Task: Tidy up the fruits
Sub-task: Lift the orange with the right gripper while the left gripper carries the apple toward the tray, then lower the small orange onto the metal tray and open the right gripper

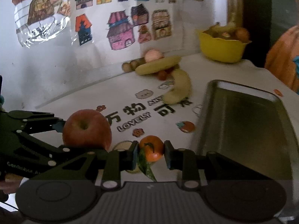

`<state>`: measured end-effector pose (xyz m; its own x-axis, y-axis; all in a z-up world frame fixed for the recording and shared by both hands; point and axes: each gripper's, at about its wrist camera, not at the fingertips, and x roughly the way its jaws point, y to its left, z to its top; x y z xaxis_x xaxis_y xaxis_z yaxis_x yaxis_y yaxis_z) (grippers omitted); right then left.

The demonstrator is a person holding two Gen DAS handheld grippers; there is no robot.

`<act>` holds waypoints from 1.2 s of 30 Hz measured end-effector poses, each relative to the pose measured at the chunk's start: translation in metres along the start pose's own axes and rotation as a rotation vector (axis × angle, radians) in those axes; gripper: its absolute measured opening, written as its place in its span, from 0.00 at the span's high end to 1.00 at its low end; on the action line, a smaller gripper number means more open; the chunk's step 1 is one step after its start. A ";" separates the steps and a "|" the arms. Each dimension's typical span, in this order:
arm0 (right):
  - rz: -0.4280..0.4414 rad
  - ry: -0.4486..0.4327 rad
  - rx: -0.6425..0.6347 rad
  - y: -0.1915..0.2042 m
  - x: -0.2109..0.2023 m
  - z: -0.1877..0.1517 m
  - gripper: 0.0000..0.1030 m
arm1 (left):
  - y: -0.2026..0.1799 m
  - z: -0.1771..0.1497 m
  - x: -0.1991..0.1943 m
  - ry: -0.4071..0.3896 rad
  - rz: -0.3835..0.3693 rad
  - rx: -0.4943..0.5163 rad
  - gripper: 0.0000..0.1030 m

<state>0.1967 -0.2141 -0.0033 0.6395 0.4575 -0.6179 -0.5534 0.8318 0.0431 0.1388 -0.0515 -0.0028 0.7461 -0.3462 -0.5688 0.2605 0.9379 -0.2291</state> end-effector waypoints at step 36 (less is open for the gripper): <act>-0.252 -0.288 0.085 -0.149 -0.004 0.067 0.68 | -0.050 0.145 0.133 -0.153 0.004 0.113 0.27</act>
<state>0.3128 -0.3185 0.0454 0.8799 0.2953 -0.3722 -0.3217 0.9468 -0.0093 0.3143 -0.1417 0.0478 0.8298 -0.3426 -0.4406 0.3179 0.9390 -0.1315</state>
